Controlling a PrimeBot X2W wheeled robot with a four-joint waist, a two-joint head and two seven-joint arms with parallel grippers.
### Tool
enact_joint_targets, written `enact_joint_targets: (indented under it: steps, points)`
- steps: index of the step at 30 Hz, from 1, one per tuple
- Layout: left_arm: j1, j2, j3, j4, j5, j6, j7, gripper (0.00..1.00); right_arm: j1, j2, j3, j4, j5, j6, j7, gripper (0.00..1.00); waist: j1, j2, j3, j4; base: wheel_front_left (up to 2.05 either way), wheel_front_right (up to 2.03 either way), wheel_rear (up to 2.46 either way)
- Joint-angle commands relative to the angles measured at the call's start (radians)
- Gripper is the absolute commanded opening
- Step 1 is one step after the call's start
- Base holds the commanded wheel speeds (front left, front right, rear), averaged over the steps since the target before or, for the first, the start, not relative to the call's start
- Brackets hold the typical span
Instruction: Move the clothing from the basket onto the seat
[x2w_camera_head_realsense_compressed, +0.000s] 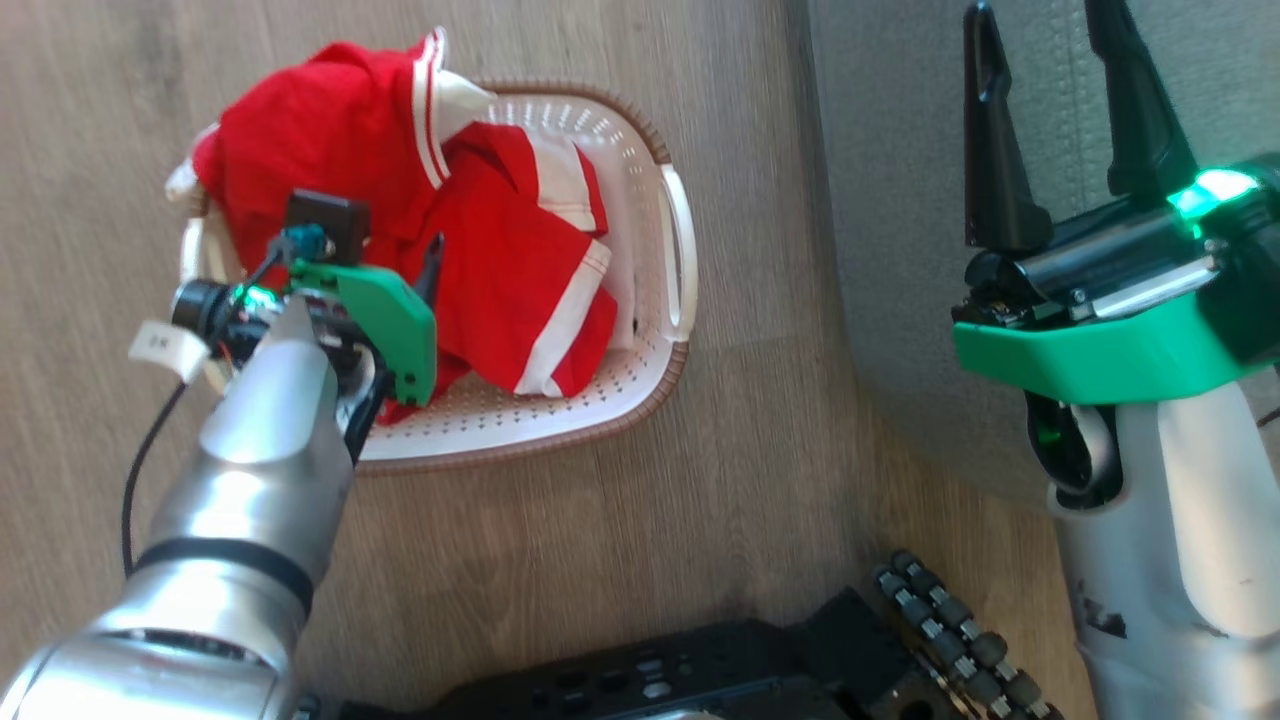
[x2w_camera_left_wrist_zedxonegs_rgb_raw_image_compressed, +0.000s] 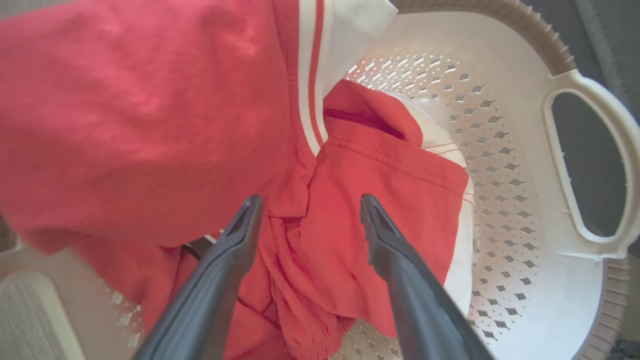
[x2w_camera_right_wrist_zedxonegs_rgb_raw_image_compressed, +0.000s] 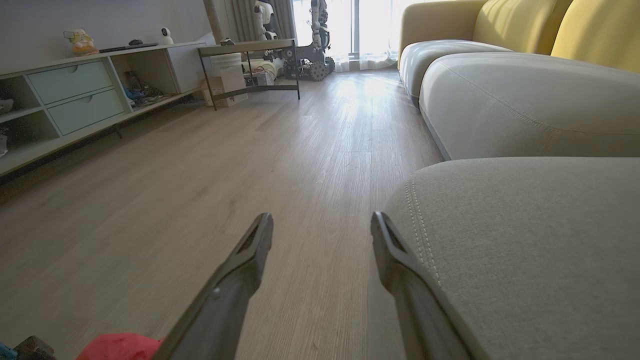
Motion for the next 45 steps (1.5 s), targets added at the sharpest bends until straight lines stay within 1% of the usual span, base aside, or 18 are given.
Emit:
enact_joint_targets:
  steps: [1, 5, 9, 19, 24, 29, 34, 35, 36, 37, 45]
  points:
    - [-0.017, 0.029, 0.005, 0.003, -0.002, -0.006, 0.005, 1.00, 0.002, 0.014, 0.025, -0.046, 0.007, 0.007, -0.006, 1.00, -0.0001, 0.0000, 0.033, -0.013, 0.00, 0.00, 0.00]
    - [-0.067, 0.037, 0.001, 0.028, -0.013, -0.006, 0.037, 1.00, -0.011, 0.014, 0.034, -0.066, 0.010, 0.007, -0.006, 1.00, -0.0001, 0.0000, 0.079, -0.028, 0.00, 0.00, 0.00]
    - [-0.110, 0.049, -0.013, 0.043, -0.009, -0.005, 0.043, 1.00, -0.026, 0.014, 0.041, -0.089, 0.016, 0.007, -0.006, 1.00, -0.0001, 0.0000, 0.119, -0.042, 0.00, 0.00, 0.00]
    - [-0.156, 0.057, -0.026, 0.060, -0.012, 0.020, 0.074, 1.00, -0.044, 0.014, 0.049, -0.120, 0.012, 0.007, -0.006, 1.00, -0.0001, 0.0000, 0.164, -0.055, 0.00, 0.00, 0.00]
    - [-0.171, 0.071, -0.034, 0.066, -0.012, 0.041, 0.130, 1.00, -0.046, 0.014, 0.059, -0.130, 0.015, 0.007, -0.006, 1.00, -0.0001, 0.0000, 0.182, -0.068, 0.00, 0.00, 0.00]
    - [-0.167, 0.080, -0.062, 0.068, -0.011, 0.013, 0.217, 1.00, -0.040, 0.014, 0.055, -0.136, 0.018, 0.007, -0.006, 1.00, -0.0001, 0.0000, 0.192, -0.074, 0.00, 0.00, 0.00]
    - [-0.164, 0.083, -0.077, 0.069, -0.023, 0.002, 0.255, 1.00, -0.041, 0.014, 0.056, -0.136, 0.019, 0.007, -0.006, 1.00, -0.0001, 0.0000, 0.194, -0.076, 0.00, 0.00, 0.00]
    - [-0.163, 0.083, -0.080, 0.069, -0.025, 0.001, 0.258, 0.91, -0.041, 0.014, 0.057, -0.136, 0.019, 0.007, -0.006, 1.00, -0.0001, 0.0000, 0.194, -0.076, 0.00, 0.00, 0.00]
    - [-0.162, 0.082, -0.086, 0.069, -0.024, -0.001, 0.263, 0.35, -0.042, 0.014, 0.057, -0.137, 0.018, 0.007, -0.006, 1.00, -0.0001, 0.0000, 0.193, -0.076, 0.00, 0.00, 0.00]
    - [-0.161, 0.081, -0.092, 0.070, -0.025, -0.002, 0.265, 0.00, -0.042, 0.014, 0.058, -0.136, 0.017, 0.007, -0.006, 1.00, -0.0001, 0.0000, 0.193, -0.076, 0.00, 0.00, 0.00]
    - [-0.150, 0.067, -0.128, 0.070, -0.055, -0.005, 0.238, 0.00, -0.044, 0.014, 0.059, -0.127, 0.011, 0.007, -0.006, 1.00, -0.0001, 0.0000, 0.171, -0.068, 0.00, 0.00, 0.00]
